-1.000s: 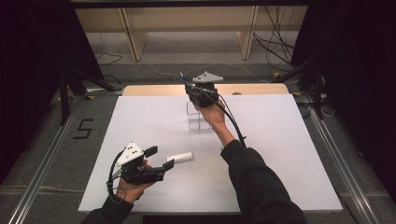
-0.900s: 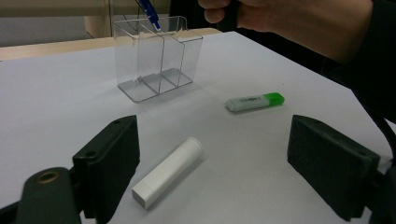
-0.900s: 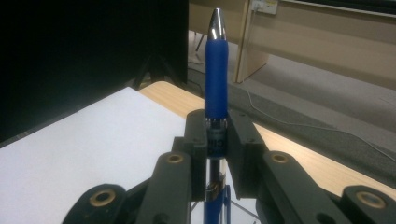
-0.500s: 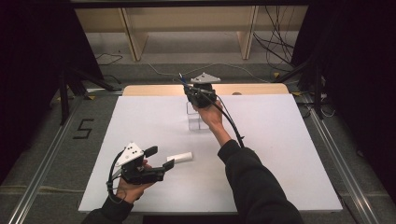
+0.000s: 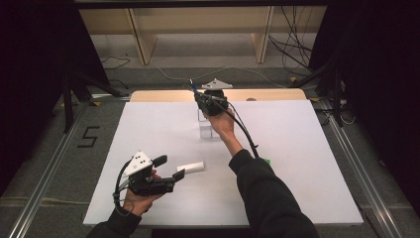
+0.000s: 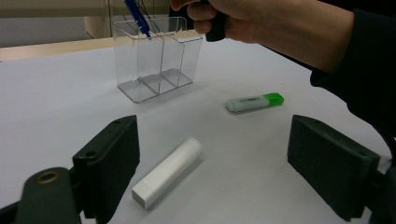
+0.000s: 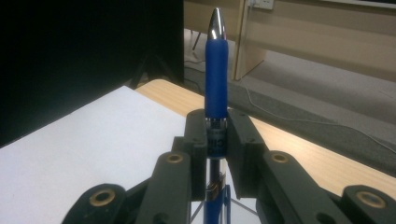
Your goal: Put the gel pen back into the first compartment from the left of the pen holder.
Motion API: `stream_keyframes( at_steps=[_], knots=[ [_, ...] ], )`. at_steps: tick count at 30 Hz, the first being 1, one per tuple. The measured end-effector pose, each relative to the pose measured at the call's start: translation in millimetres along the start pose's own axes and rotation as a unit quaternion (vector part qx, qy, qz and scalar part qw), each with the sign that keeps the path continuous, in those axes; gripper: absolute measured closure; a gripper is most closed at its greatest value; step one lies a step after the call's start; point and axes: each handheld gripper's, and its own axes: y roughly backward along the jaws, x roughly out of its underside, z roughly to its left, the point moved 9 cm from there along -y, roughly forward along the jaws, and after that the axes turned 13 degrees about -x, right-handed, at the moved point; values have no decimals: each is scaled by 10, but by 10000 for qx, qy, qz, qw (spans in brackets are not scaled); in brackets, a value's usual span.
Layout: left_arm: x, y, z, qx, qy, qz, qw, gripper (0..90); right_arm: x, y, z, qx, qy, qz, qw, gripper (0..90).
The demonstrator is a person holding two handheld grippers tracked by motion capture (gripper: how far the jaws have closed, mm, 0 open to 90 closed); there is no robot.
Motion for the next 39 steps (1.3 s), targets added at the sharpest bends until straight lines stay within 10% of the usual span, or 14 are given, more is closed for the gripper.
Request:
stream_keyframes(
  at_steps=[15, 19, 39],
  knots=[
    [7, 0, 8, -11, -3, 27, 10000, 167, 194, -5, -6, -33, -125, 90, 9999, 785],
    [7, 1, 7, -12, -6, 27, 10000, 167, 231, 57, -33, -80, -234, 220, 9995, 589],
    [18, -26, 6, -13, 14, 61, 10000, 167, 278, 877, -199, -412, -148, 593, 9973, 339]
  ],
)
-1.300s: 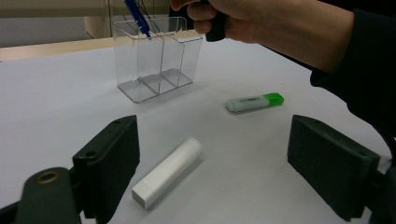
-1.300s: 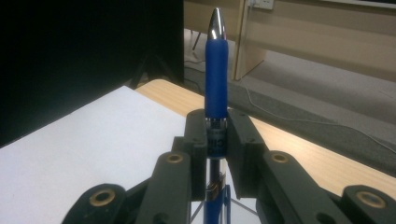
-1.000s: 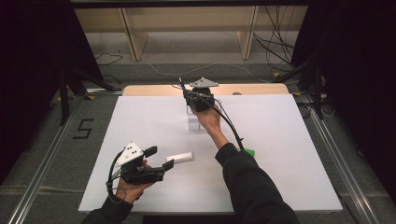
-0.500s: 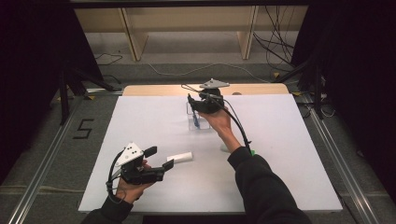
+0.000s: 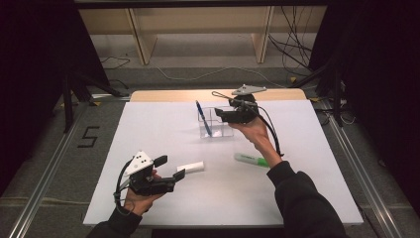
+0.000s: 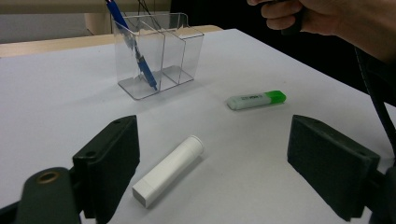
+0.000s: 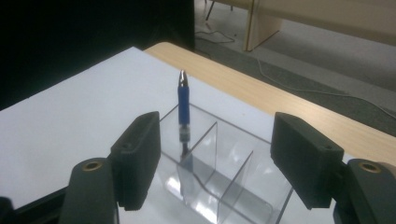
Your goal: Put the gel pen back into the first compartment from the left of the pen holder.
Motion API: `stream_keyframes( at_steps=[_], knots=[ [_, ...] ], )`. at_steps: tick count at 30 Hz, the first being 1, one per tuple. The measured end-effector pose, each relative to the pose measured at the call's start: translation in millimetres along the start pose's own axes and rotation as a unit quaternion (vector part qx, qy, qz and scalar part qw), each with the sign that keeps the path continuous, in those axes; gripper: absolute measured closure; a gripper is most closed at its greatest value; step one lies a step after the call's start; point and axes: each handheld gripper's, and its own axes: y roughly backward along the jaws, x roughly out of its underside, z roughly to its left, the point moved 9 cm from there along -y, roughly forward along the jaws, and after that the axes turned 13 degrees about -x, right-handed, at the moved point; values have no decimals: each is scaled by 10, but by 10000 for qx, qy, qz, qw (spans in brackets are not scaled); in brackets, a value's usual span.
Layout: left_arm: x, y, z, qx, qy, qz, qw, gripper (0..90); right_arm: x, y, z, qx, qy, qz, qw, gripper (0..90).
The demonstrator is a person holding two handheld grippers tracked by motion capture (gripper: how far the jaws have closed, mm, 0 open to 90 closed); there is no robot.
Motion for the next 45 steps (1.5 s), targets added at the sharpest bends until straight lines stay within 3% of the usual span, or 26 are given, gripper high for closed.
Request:
stream_keyframes(
  at_steps=[17, 21, 31, 45],
  knots=[
    [3, -2, 4, -19, 6, -1, 10000, 167, 256, 227, 105, -293, 123, 308, 9990, 300],
    [7, -14, 1, -26, -2, 11, 10000, 167, 342, 297, 99, -248, 177, 408, 9987, 295],
    [14, -20, 16, -40, -8, 28, 10000, 167, 498, 452, 147, -392, 182, 429, 9981, 280],
    [-1, -39, 16, -33, 41, 34, 10000, 167, 724, 584, 85, -432, 150, 743, 9962, 259]
  ],
)
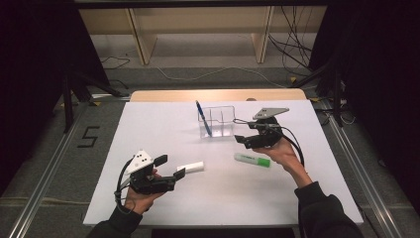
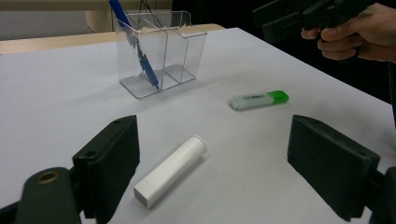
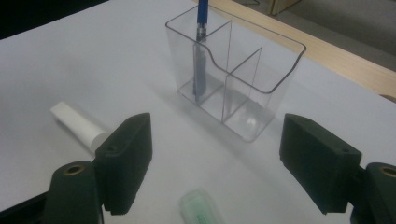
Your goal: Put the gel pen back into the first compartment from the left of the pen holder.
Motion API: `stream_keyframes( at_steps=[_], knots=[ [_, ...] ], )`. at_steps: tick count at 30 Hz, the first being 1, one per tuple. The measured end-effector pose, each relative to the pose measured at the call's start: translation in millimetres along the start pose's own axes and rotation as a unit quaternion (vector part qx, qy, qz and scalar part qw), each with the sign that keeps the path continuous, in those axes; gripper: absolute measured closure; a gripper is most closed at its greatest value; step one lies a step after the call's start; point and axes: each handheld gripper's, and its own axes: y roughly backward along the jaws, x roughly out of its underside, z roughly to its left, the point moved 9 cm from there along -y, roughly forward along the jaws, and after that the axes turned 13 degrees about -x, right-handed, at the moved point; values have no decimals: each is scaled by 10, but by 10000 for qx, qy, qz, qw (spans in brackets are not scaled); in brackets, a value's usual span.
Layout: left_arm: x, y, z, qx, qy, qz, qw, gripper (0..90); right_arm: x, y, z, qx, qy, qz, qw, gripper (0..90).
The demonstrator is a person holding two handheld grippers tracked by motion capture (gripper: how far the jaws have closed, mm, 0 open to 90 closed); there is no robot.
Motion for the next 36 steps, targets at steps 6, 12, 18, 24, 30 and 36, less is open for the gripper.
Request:
stream_keyframes(
  at_steps=[6, 12, 18, 24, 30, 36],
  knots=[
    [-2, -7, -4, 6, -12, 9, 10000, 167, 108, 51, -36, -21, -3, 206, 9998, 253],
    [-4, -17, -6, 3, -4, 22, 10000, 167, 245, 67, -73, -8, 25, 539, 9985, 246],
    [3, -19, -13, 27, -53, 50, 10000, 167, 347, 48, -35, -43, 137, 873, 9961, 239],
    [10, -4, -7, 29, -38, 57, 10000, 167, 400, 39, -36, -36, 181, 1017, 9946, 240],
    [13, -13, -11, 39, -27, 69, 10000, 167, 468, 41, -36, -19, 183, 1186, 9928, 236],
    [15, -18, -19, 69, -6, 82, 9999, 167, 526, 72, -36, -23, 176, 1283, 9916, 235]
  ],
)
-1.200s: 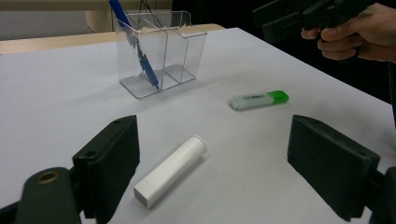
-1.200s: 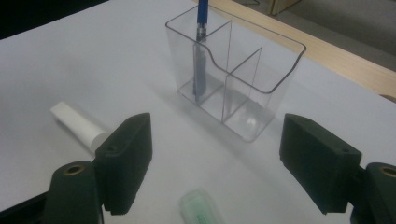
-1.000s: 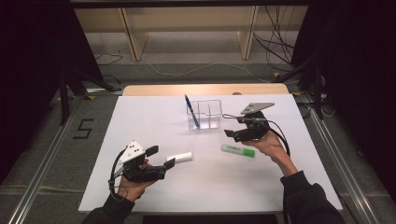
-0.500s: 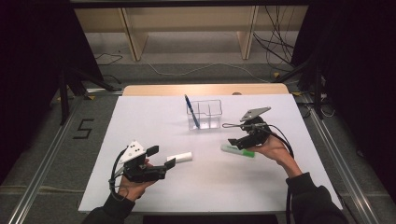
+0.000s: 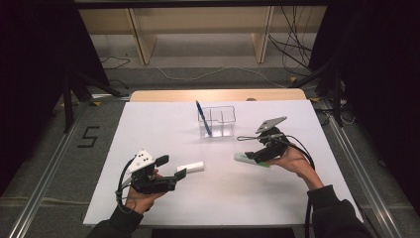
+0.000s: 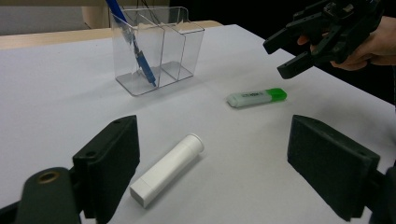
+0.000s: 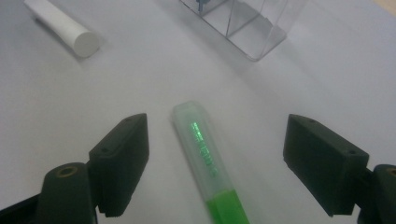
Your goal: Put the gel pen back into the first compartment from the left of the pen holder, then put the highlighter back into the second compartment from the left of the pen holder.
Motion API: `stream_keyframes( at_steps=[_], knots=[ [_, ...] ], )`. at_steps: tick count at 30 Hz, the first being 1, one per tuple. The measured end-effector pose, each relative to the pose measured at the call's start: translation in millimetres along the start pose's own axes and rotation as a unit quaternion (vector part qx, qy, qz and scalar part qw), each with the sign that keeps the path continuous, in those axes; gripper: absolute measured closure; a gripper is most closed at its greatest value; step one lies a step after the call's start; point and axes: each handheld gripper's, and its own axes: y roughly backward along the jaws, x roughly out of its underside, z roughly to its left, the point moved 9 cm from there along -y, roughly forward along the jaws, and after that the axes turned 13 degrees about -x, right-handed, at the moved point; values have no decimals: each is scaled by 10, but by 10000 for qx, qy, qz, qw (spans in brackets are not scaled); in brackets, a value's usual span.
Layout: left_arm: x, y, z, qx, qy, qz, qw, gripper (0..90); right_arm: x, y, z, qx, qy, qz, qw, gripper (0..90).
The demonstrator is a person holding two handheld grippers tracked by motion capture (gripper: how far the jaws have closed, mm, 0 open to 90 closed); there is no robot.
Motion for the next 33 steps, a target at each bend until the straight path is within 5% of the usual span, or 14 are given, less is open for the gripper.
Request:
stream_keyframes(
  at_steps=[16, 33],
  knots=[
    [-4, -6, -4, 8, -30, -5, 10000, 167, 168, -8, -35, 35, 28, 380, 9993, 231],
    [10, 7, -28, 21, -78, -8, 10000, 167, 345, -89, -178, 69, 4, 1084, 9941, 279]
  ],
)
